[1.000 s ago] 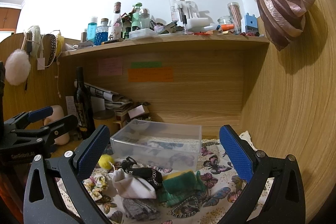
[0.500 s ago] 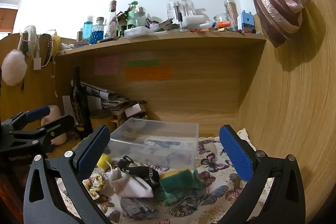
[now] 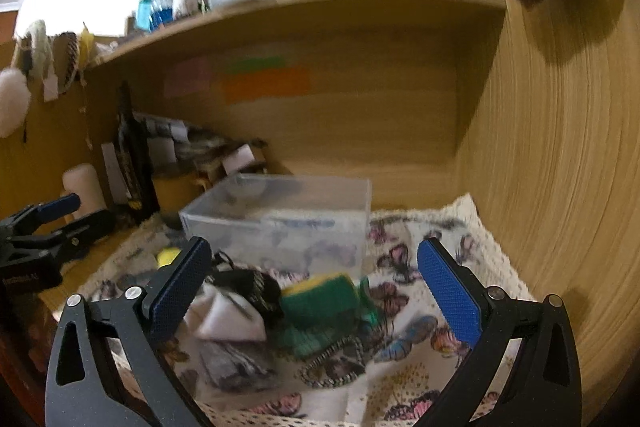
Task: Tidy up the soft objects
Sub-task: 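Grasp the yellow pom-pom with the left gripper while the right gripper grasps the green-yellow sponge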
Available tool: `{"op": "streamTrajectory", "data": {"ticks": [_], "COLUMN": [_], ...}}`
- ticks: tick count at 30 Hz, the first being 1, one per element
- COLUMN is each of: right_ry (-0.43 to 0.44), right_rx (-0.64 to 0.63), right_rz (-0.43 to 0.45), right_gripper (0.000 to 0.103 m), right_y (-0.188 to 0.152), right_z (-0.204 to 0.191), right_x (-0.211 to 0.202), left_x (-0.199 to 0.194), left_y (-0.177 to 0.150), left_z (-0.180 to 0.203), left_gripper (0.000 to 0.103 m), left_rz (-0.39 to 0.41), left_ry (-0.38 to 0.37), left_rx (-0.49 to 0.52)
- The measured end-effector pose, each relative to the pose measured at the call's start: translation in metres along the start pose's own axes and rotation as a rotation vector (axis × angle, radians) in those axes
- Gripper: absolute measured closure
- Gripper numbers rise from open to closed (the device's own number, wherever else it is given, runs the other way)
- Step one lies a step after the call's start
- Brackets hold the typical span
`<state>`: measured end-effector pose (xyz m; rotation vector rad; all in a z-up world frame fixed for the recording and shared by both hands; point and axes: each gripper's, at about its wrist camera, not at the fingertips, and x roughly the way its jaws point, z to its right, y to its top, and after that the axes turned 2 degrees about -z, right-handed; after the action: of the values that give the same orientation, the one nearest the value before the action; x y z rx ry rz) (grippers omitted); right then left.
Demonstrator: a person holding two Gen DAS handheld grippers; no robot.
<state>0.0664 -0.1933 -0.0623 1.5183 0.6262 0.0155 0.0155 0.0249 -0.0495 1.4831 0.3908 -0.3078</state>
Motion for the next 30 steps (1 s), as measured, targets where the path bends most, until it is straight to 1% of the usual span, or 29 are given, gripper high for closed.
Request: {"op": "streamTrajectory", "data": {"ticks": [3, 5, 7, 8, 9, 11, 14, 17, 19, 20, 23, 24, 27, 29, 30], "right_ry": [0.007, 0.012, 0.020, 0.028, 0.037, 0.049, 0.060, 0.076, 0.091, 0.096, 0.117, 0.117, 0.119, 0.146, 0.156], "right_rx": [-0.009, -0.016, -0.021, -0.023, -0.024, -0.021, 0.001, 0.034, 0.049, 0.054, 0.067, 0.066, 0.044, 0.031, 0.029], "right_rz": [-0.051, -0.090, -0.130, -0.152, -0.170, -0.196, -0.229, -0.249, -0.268, -0.275, -0.296, -0.297, -0.296, -0.307, -0.315], "right_gripper": [0.009, 0.015, 0.020, 0.024, 0.026, 0.033, 0.039, 0.040, 0.040, 0.040, 0.040, 0.040, 0.040, 0.040, 0.040], "right_y": [-0.007, -0.011, -0.016, -0.018, -0.020, -0.023, -0.027, -0.026, -0.026, -0.025, -0.023, -0.022, -0.022, -0.023, -0.023], "right_z": [0.004, 0.007, 0.010, 0.012, 0.013, 0.017, 0.022, 0.028, 0.030, 0.030, 0.030, 0.030, 0.027, 0.024, 0.024], "right_x": [0.010, 0.018, 0.027, 0.032, 0.036, 0.044, 0.055, 0.064, 0.072, 0.075, 0.084, 0.086, 0.090, 0.093, 0.095], "left_x": [0.015, 0.028, 0.041, 0.045, 0.050, 0.060, 0.072, 0.088, 0.101, 0.105, 0.120, 0.122, 0.130, 0.133, 0.134], "left_y": [-0.010, -0.015, -0.018, -0.019, -0.019, -0.016, -0.012, -0.011, -0.012, -0.013, -0.018, -0.019, -0.022, -0.022, -0.022], "left_z": [-0.007, -0.014, -0.023, -0.026, -0.030, -0.039, -0.045, -0.045, -0.045, -0.045, -0.045, -0.045, -0.046, -0.048, -0.049], "left_gripper": [0.008, 0.010, 0.016, 0.017, 0.018, 0.018, 0.020, 0.024, 0.029, 0.030, 0.032, 0.033, 0.044, 0.048, 0.055], "left_rz": [-0.066, -0.112, -0.164, -0.176, -0.189, -0.204, -0.227, -0.267, -0.306, -0.321, -0.359, -0.369, -0.402, -0.413, -0.415], "left_ry": [0.010, 0.024, 0.033, 0.038, 0.042, 0.056, 0.058, 0.053, 0.043, 0.042, 0.086, 0.086, 0.083, 0.067, 0.061], "left_rx": [-0.006, -0.014, -0.034, -0.043, -0.056, -0.077, -0.081, -0.069, -0.069, -0.070, -0.062, -0.062, -0.071, -0.082, -0.085]}}
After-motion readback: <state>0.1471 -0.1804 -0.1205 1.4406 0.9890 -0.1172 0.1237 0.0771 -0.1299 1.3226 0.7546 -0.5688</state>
